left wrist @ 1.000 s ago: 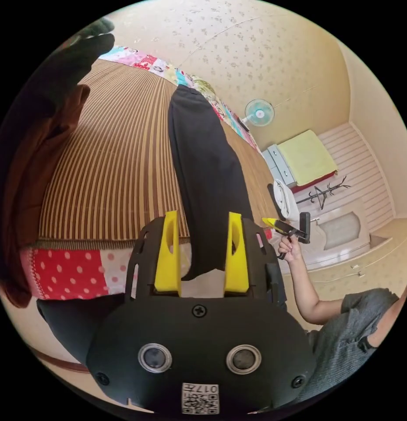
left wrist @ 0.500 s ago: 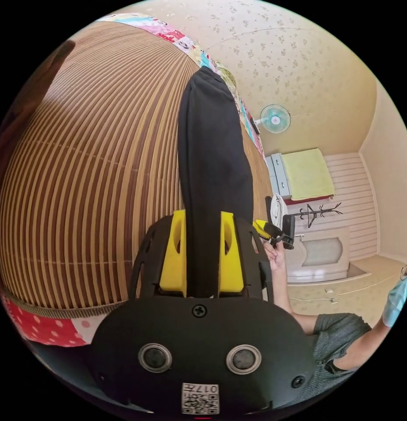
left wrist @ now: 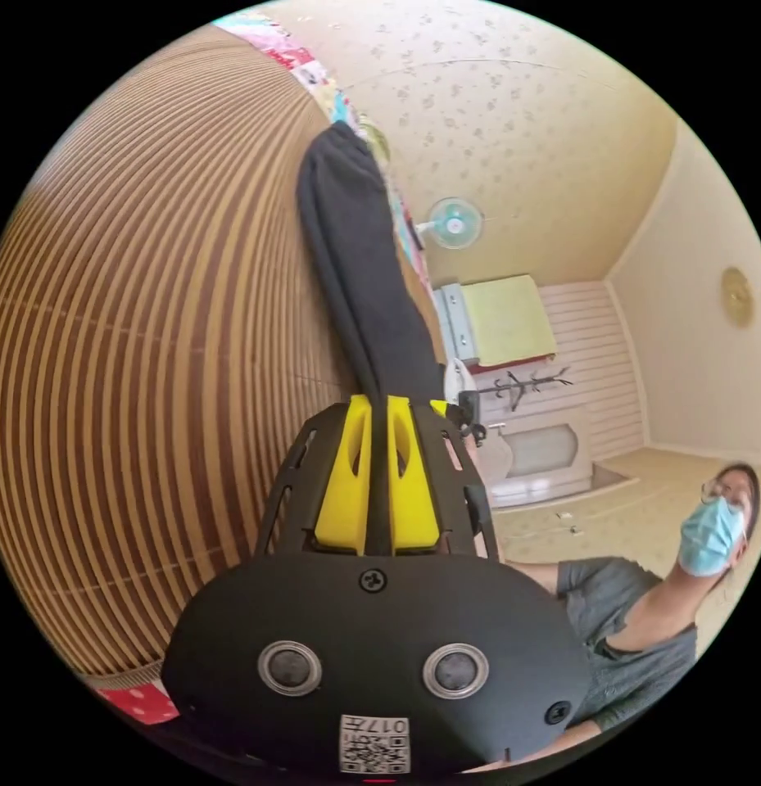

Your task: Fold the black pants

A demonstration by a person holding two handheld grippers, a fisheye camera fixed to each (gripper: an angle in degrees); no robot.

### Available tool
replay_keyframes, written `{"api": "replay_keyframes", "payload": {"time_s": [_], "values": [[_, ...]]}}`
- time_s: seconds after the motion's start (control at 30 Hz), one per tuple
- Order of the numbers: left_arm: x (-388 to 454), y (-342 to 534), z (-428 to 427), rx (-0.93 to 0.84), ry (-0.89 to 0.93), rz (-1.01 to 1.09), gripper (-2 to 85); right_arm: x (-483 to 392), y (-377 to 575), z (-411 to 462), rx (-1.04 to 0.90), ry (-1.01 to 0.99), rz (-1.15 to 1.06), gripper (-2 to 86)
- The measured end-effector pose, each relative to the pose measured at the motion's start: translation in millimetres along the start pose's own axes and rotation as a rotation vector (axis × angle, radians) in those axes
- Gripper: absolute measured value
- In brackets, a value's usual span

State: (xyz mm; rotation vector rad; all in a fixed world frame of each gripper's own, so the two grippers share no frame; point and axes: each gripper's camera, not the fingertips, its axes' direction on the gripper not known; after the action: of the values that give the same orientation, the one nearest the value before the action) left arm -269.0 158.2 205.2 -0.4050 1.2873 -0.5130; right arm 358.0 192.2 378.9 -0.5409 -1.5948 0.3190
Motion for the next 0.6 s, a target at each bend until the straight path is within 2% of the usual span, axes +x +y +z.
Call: {"api": "replay_keyframes", "payload": {"time_s": [0.13, 0.2, 0.3, 0.43, 0.6], "values": [[84, 49, -36, 0.11, 0.178, 0.203, 3.6, -78, 50, -38, 0.101, -0.125, -0.256, 1.4], [135, 62, -47, 0.155, 0.191, 0.318, 3.7, -120, 64, -51, 0.135, -0.157, -0.372, 1.1], [236, 77, -65, 0.222, 0.126, 0.534, 3.8, -209, 75, -71, 0.174, -0.107, -0.559, 0.7], [368, 98, -86, 0.324, 0.178, 0.81, 3.5, -340, 94, -100, 0.239, -0.089, -0.837, 0.6], [469, 117, -102, 0.456, 0.221, 0.97, 2.8, -463, 122, -115, 0.328, -0.03, -1.058, 0.6]]}}
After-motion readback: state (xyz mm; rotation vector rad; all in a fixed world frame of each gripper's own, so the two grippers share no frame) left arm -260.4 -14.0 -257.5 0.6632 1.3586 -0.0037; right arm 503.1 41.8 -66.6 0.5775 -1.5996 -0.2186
